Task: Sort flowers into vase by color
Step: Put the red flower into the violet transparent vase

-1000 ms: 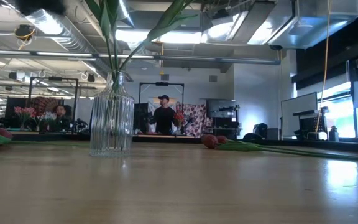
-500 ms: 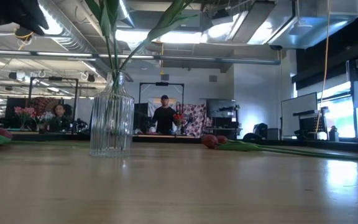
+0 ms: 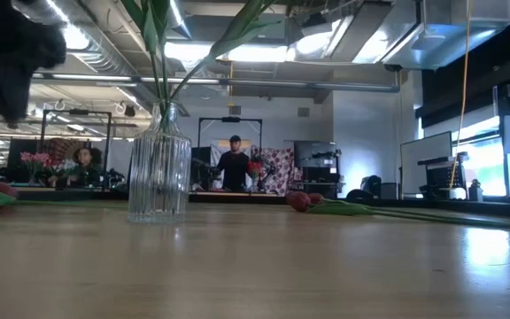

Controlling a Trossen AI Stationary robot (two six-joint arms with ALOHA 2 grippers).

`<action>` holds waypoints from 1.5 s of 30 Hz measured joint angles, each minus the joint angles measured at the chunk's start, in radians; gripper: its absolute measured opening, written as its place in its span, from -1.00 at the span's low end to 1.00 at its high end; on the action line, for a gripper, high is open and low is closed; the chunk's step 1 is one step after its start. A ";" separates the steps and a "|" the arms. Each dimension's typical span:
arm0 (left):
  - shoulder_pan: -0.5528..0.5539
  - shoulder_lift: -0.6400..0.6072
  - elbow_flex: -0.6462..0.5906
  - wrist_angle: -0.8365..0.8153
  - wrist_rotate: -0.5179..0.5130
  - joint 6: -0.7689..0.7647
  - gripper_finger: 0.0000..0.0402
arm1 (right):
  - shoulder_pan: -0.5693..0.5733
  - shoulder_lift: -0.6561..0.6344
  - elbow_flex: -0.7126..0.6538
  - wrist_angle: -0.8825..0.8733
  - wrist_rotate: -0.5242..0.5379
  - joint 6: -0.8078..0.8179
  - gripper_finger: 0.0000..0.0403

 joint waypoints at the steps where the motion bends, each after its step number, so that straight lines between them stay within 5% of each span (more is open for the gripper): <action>1: 0.010 0.029 -0.011 -0.009 0.013 -0.007 -0.52 | -0.037 0.006 0.000 0.042 -0.042 -0.045 0.15; 6: 0.067 0.152 -0.012 -0.023 0.068 -0.005 -0.52 | -0.181 0.029 0.000 0.185 -0.207 -0.155 0.15; 14: 0.111 0.295 -0.010 -0.004 0.195 0.189 -0.52 | -0.308 0.071 0.000 0.156 -0.345 -0.164 0.15; 21: 0.144 0.386 0.004 0.133 0.293 0.310 -0.52 | -0.315 0.106 0.000 0.120 -0.372 -0.164 0.15; 30: 0.267 0.574 0.004 0.190 0.262 0.477 -0.52 | -0.314 0.120 0.000 0.110 -0.394 -0.163 0.15; 45: 0.394 0.703 -0.040 0.344 0.333 0.591 -0.52 | -0.314 0.118 0.000 -0.047 -0.395 -0.107 0.15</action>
